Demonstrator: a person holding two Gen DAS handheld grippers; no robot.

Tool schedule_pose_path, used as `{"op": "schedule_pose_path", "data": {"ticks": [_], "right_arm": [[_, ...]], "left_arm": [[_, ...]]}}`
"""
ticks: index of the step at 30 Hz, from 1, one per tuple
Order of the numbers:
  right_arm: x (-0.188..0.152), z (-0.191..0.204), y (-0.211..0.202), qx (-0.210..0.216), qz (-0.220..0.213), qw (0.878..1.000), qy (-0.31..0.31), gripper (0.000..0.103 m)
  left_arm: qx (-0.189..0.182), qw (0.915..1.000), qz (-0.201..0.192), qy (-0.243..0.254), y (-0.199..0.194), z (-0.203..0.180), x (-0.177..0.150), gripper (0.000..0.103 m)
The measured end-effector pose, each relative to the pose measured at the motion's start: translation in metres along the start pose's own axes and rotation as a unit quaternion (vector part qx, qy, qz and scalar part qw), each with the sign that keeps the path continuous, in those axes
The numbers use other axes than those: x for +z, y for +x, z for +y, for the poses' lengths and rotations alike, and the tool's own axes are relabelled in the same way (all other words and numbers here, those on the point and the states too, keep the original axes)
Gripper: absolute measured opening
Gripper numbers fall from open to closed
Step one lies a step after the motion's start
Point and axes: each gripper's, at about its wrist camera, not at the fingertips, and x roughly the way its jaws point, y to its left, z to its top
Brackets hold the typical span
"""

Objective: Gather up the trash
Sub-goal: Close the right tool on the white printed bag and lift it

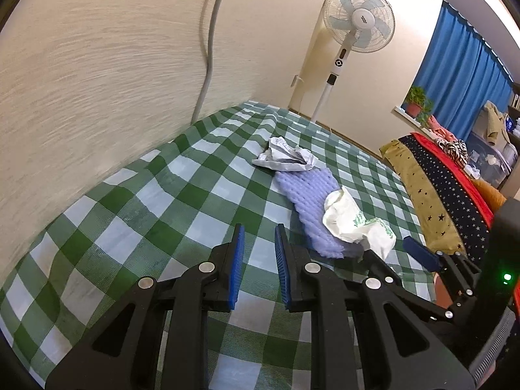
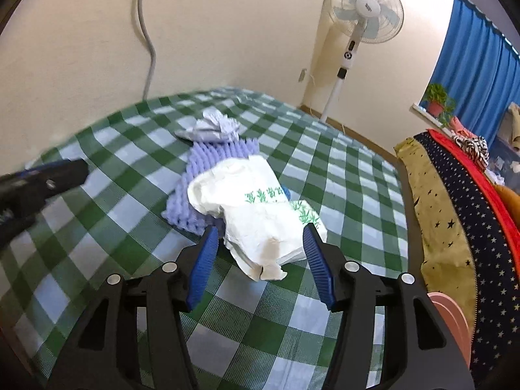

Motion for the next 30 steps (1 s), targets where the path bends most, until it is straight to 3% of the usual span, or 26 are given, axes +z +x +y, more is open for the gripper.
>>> {"op": "schedule_pose_path", "data": {"ticks": [1,2,3,5,14,23,30], "right_arm": [[0.001,0.000,0.002,0.001,0.003,1.000,-0.001,0.042],[0.001,0.000,0.003,0.003,0.005,1.000,-0.004,0.026],[0.001,0.001,0.005,0.005,0.007,1.000,-0.005,0.018],[0.001,-0.002,0.002,0.008,0.004,1.000,0.000,0.013],[0.007,-0.049,-0.028,0.015,-0.028,0.995,0.094,0.009],[-0.004,-0.094,-0.043,0.027,-0.028,0.985,0.171,0.009],[-0.013,-0.108,-0.045,0.034,-0.023,0.980,0.193,0.009]], "left_arm": [[0.000,1.0000,0.000,0.000,0.001,0.000,0.000,0.019],[0.000,1.0000,0.001,0.000,0.001,0.001,0.000,0.019],[-0.001,1.0000,0.001,0.000,0.002,0.001,0.001,0.019],[-0.002,1.0000,0.004,0.000,0.004,0.001,0.000,0.019],[-0.023,0.9997,0.009,0.006,0.007,-0.007,-0.004,0.019],[-0.049,0.9983,0.014,0.027,0.020,-0.030,-0.010,0.019],[-0.063,0.9974,0.019,0.029,0.033,-0.042,-0.009,0.019]]}}
